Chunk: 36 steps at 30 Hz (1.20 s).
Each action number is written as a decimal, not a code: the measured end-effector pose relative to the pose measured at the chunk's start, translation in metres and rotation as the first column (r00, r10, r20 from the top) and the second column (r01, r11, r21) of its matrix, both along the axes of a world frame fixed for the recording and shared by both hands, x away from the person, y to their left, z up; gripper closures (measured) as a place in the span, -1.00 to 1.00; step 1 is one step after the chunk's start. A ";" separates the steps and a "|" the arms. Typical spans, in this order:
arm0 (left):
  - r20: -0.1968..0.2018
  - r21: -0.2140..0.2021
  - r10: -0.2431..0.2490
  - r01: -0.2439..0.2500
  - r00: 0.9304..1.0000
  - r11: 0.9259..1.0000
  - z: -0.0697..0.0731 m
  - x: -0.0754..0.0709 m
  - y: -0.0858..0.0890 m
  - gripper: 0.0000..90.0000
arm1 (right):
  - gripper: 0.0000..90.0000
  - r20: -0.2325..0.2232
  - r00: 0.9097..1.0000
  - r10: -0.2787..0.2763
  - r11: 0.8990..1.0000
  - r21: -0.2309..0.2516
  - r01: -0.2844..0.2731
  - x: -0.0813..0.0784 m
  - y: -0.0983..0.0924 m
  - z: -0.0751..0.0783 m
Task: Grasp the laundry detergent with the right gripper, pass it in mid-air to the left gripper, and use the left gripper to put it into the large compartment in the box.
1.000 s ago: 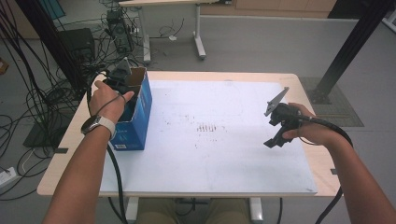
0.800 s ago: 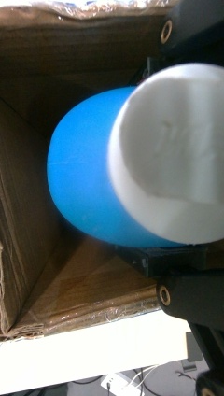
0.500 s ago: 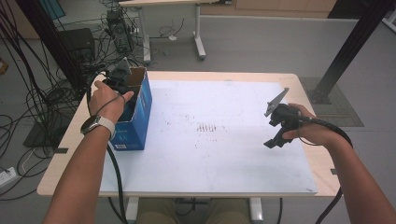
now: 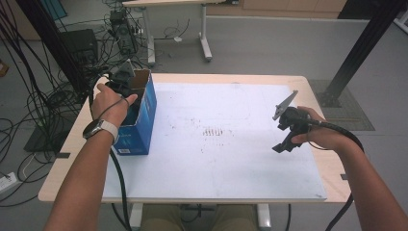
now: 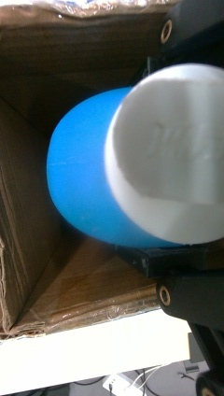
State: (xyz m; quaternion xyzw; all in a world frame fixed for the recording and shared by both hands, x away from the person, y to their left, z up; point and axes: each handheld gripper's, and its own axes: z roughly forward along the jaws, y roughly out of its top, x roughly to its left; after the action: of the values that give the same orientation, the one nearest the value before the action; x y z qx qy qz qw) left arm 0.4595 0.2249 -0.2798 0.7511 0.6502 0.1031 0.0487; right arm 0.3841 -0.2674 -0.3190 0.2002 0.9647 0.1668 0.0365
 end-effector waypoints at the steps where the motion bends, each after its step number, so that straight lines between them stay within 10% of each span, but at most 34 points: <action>1: -0.001 0.000 0.000 0.000 1.000 1.000 0.000 0.000 0.000 -0.17 | -0.79 0.001 1.000 0.003 1.000 0.001 -0.003 0.000 0.000 0.000; 36: 0.007 -0.033 -0.019 0.019 1.000 0.999 0.000 0.001 0.002 -0.35 | -0.79 -0.011 1.000 -0.006 1.000 -0.010 0.006 -0.002 -0.001 -0.003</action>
State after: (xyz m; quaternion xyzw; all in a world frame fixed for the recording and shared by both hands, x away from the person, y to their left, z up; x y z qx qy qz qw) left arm 0.4603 0.2268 -0.2800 0.7560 0.6445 0.0946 0.0643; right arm 0.3820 -0.2679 -0.3219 0.2037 0.9652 0.1610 0.0326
